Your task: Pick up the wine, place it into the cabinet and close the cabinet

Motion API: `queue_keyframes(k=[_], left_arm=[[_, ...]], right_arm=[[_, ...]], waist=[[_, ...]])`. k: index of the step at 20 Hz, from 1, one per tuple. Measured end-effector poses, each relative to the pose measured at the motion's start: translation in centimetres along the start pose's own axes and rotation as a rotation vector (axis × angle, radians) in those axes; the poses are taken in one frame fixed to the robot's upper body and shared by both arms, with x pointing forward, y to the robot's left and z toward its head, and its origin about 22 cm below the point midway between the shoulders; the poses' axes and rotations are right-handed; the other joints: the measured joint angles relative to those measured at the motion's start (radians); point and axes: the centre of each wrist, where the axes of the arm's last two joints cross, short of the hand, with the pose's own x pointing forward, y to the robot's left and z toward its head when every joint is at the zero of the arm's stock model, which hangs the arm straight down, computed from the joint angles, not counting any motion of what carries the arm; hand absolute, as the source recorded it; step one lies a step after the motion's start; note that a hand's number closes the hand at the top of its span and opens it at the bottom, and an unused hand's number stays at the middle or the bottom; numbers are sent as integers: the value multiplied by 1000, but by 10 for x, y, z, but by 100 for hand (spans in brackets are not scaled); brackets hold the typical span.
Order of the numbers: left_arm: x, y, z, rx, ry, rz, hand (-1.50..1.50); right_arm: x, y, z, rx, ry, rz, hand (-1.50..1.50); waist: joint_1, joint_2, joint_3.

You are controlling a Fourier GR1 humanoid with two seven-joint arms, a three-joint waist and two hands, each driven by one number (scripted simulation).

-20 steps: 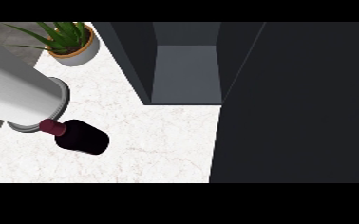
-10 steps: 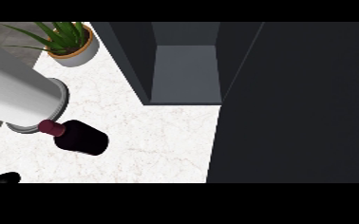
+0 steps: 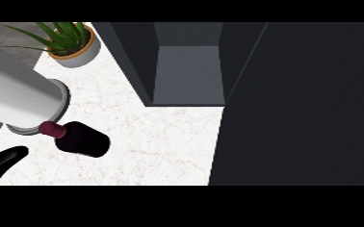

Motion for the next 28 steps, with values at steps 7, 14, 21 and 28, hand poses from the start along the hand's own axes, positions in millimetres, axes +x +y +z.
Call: queue_keyframes(k=[7,14,21,28], left_arm=[[-30,8,-9,47,14,-33,-150],[-60,22,-8,69,56,-65,-150],[-89,36,-4,91,109,-74,-150],[-132,55,8,107,138,-84,-150]], right_arm=[[13,-2,-4,-5,-25,18,-150],[18,-3,-5,-11,-28,17,-150],[21,-5,-6,-21,-38,22,-150],[25,-3,-7,-13,-51,20,-150]], waist=[[-1,0,0],[-1,-1,0],[-1,-1,0],[-2,-2,-1]])
